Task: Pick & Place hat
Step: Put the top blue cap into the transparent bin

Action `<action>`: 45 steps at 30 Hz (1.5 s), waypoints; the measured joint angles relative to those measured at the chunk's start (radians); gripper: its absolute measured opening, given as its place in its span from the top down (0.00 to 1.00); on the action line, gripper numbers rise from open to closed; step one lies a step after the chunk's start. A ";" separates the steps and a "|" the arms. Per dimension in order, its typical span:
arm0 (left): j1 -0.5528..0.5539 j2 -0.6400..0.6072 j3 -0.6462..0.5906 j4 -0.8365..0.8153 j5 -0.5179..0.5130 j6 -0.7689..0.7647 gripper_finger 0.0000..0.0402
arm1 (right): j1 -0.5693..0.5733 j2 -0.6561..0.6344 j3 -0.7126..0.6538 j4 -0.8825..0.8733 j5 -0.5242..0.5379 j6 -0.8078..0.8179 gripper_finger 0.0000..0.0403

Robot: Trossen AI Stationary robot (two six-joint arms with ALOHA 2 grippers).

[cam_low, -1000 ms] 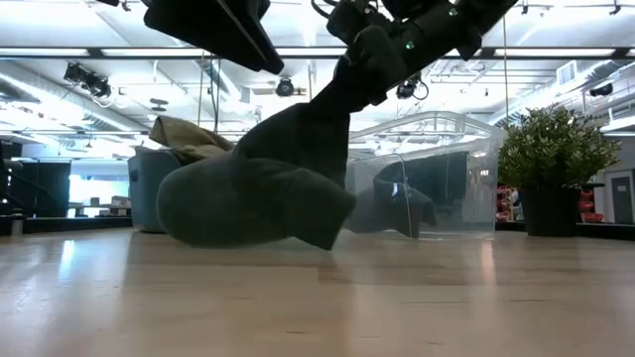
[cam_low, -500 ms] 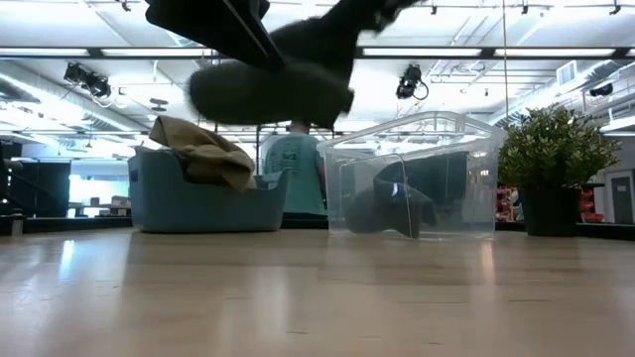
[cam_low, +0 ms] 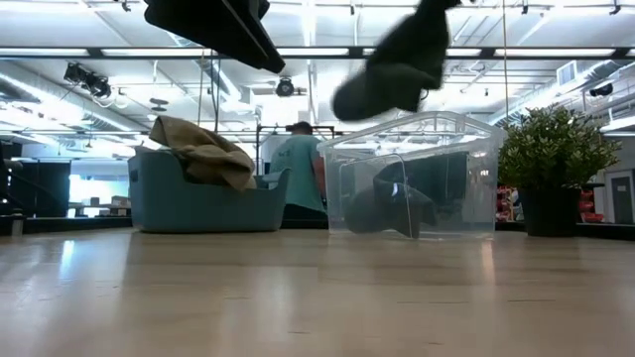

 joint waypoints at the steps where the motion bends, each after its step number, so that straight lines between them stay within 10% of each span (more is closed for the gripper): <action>1: 0.000 0.000 0.000 0.001 0.000 0.000 0.58 | -0.005 0.000 -0.008 -0.031 0.016 0.041 0.98; 11: 0.000 0.000 0.000 0.001 0.000 -0.001 0.58 | -0.061 0.002 -0.278 0.185 0.061 0.129 0.98; 24: 0.006 0.000 0.000 0.001 0.000 -0.020 0.58 | -0.088 -0.046 -0.290 0.339 0.029 0.089 0.98; 45: 0.035 0.000 0.000 0.000 0.000 -0.019 0.58 | -0.087 0.068 -0.290 0.097 -0.157 0.388 0.98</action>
